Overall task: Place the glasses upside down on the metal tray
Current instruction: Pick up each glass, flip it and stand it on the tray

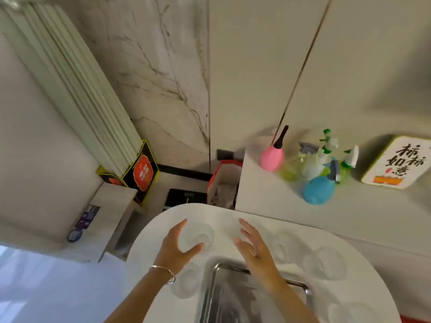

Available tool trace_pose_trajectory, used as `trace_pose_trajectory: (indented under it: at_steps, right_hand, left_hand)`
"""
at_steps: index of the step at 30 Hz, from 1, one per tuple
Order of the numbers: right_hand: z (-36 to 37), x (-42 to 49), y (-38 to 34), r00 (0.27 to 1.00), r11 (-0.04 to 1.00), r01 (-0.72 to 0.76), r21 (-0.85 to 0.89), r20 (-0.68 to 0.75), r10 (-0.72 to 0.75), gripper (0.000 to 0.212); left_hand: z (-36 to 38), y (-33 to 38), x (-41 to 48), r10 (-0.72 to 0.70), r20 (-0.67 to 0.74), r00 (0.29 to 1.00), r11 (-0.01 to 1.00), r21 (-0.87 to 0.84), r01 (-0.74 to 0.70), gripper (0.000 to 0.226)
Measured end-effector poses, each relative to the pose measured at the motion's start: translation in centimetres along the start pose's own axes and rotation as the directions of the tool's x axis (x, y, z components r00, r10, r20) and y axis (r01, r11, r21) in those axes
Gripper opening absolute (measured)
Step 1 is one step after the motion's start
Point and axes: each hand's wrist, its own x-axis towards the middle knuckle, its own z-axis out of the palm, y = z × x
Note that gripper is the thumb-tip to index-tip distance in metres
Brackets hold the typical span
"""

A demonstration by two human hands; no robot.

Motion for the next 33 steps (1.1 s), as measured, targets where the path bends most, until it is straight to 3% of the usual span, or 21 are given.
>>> trace_pose_trajectory:
  at_steps: [6,9,13,16,19,21,24,27,33]
  right_hand:
    - [2.6,3.9,8.8,0.982,0.988,-0.147,0.042,0.128,0.141,0.033]
    - [2.7,5.4,12.1,0.976,0.995,-0.099,0.004,0.196,0.096,0.034]
    - [3.3,6.7,14.4,0.974,1.000,-0.024,-0.009,0.225,0.025,0.042]
    - [3.4,7.0,14.3,0.972,0.998,0.066,-0.014,0.226,-0.061,0.055]
    - [3.6,6.7,13.4,0.960,0.987,0.153,0.038,0.233,-0.158,0.047]
    - [3.7,6.2,12.7,0.948,0.966,0.179,0.186,0.230,-0.220,0.049]
    - [3.6,4.3,11.3,0.930,0.889,0.090,0.449,0.283,-0.237,0.053]
    - [3.1,1.5,10.0,0.914,0.808,0.033,0.588,0.309,-0.263,0.050]
    - [1.0,-3.4,9.1,0.937,0.864,0.194,0.464,0.174,-0.303,0.048]
  left_hand:
    - [3.7,-2.8,4.3,0.162,0.170,0.972,0.925,0.317,-0.209,0.094]
    - [4.4,-3.5,5.9,0.238,0.181,0.954,0.817,0.494,-0.298,0.090]
    - [4.1,-4.0,6.7,0.343,0.120,0.932,0.760,0.548,-0.350,0.083]
    - [3.4,-4.0,6.2,0.467,0.037,0.883,0.784,0.444,-0.434,0.084]
    - [2.1,-3.0,5.2,0.586,-0.044,0.809,0.770,0.342,-0.539,0.084]
    - [1.5,-2.6,4.1,0.612,-0.126,0.781,0.786,0.210,-0.582,0.083]
    - [1.8,-2.2,1.2,0.572,-0.200,0.795,0.801,-0.073,-0.594,0.078]
    - [2.9,-1.9,-2.1,0.578,-0.170,0.798,0.766,-0.223,-0.603,0.071]
    - [4.9,-2.6,-6.1,0.621,-0.108,0.776,0.725,-0.296,-0.621,0.070]
